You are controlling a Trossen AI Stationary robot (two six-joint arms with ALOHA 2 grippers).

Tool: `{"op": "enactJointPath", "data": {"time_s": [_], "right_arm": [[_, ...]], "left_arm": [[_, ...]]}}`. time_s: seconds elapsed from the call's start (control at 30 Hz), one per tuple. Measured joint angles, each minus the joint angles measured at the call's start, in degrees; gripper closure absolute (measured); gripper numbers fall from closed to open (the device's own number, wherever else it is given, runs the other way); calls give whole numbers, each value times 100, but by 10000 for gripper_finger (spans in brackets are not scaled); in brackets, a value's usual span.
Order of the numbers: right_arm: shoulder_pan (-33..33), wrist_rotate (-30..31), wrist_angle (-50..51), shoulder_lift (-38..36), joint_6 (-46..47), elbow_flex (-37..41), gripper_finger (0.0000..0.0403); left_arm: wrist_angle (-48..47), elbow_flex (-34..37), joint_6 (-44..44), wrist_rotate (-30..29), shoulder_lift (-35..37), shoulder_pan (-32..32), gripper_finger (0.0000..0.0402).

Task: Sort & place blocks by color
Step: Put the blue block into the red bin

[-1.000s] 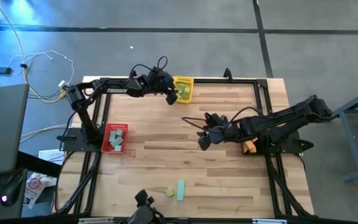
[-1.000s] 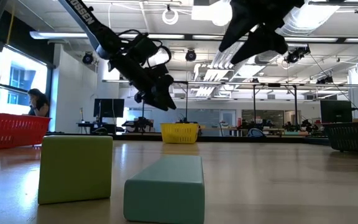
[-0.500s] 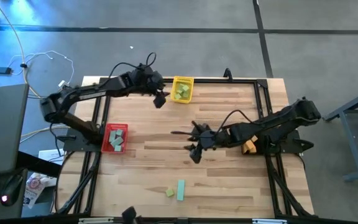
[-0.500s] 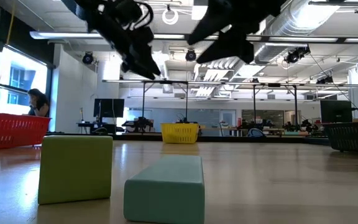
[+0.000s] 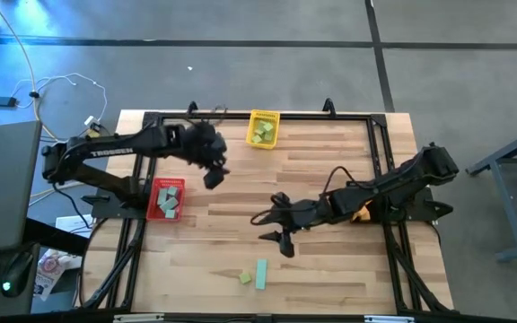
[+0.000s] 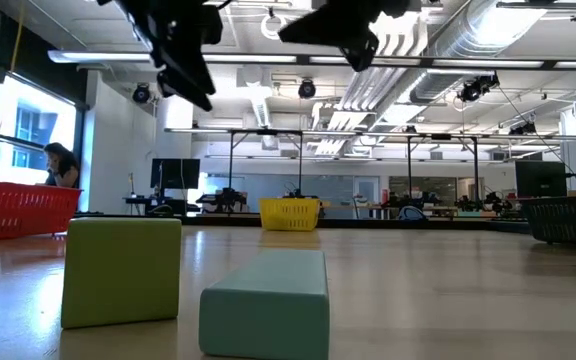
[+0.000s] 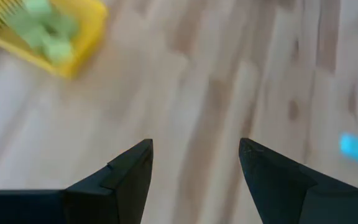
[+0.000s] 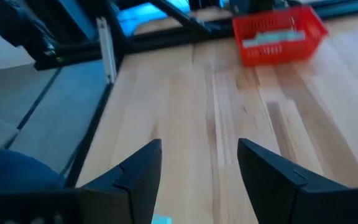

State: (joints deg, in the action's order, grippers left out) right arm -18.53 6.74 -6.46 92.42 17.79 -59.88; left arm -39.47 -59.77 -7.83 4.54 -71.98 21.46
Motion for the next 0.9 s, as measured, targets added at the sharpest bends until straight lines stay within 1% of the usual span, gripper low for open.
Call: {"op": "enactJointPath", "data": {"time_s": [0.13,0.2,0.3,0.43,0.5,0.6,0.73,0.9], "right_arm": [[2,-15,-393,2,-351,-14,206],[11,-13,-402,31,-494,-118,206],[35,-91,-352,157,-792,-366,206],[53,-274,-220,387,-1248,-789,206],[53,-387,45,501,-1449,-987,206],[53,-467,667,640,-1644,-1302,206],[53,-870,1612,819,-1996,-1767,206],[-20,-1481,2326,1131,-2927,-2325,206]], "left_arm": [[-698,0,-283,-1,-3,-569,178],[-1014,0,-382,-2,-5,-892,178],[-1180,0,-672,-69,-5,-1434,179],[-1173,0,-1017,-136,0,-2132,179],[-1171,0,-1164,-191,4,-2475,179],[-1175,2,-1492,-518,4,-2963,179],[-1178,2,-1941,-727,8,-3521,179],[-1151,4,-2586,-932,-9,-4103,179]]}}
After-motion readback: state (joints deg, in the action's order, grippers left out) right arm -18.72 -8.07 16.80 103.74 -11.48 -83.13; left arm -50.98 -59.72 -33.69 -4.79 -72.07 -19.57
